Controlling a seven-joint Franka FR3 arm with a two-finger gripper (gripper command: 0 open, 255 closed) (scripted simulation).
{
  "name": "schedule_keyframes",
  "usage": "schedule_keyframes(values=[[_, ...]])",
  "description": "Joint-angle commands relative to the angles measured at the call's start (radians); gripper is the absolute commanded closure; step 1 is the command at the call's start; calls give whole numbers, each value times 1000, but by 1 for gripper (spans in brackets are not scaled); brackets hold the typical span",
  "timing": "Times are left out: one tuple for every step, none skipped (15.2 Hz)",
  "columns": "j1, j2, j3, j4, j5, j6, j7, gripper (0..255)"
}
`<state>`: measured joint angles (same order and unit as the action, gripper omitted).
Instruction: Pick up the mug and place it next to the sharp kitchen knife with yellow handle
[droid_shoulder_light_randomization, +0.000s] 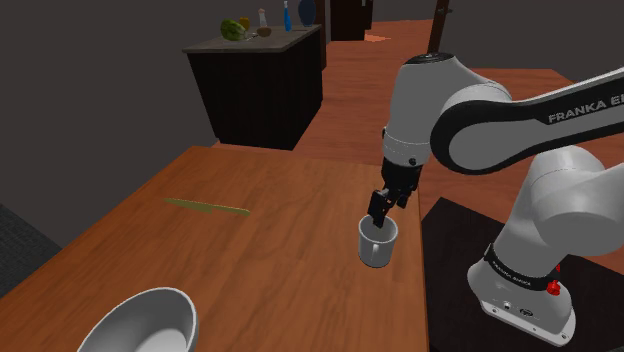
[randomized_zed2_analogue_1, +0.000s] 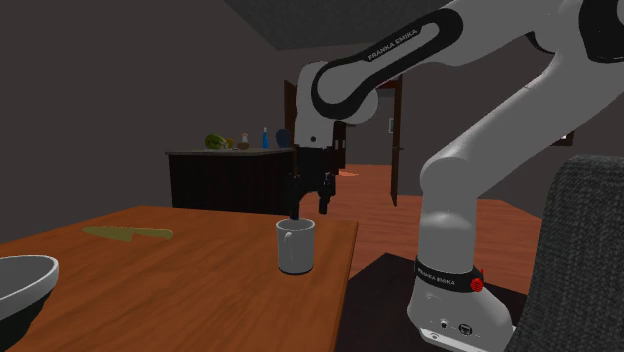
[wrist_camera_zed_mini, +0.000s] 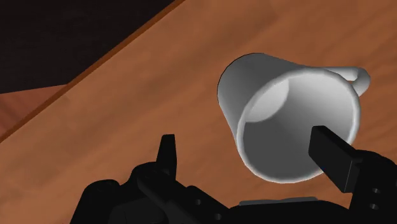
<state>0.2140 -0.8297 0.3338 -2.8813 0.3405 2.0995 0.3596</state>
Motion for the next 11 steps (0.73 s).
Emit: schedule_keyframes(values=[[9,16,13,-21,16,39,3,0],[11,26,17,-30,21,57,3,0],[13,37,22,-38,26,76,2,0],[14,48,26,-46,31,95,1,0],[16,60,31,-53,36,115,0,0],[18,73,35,-61,41,135,-1,0],[19,81,38,-65,44,146,-2,0],[19,81,38,-65,44,146,-2,0],[19,81,38,-65,44,146,-2,0],[19,81,38,-65,44,146,-2,0],[19,81,38,-65,44,146,-2,0]])
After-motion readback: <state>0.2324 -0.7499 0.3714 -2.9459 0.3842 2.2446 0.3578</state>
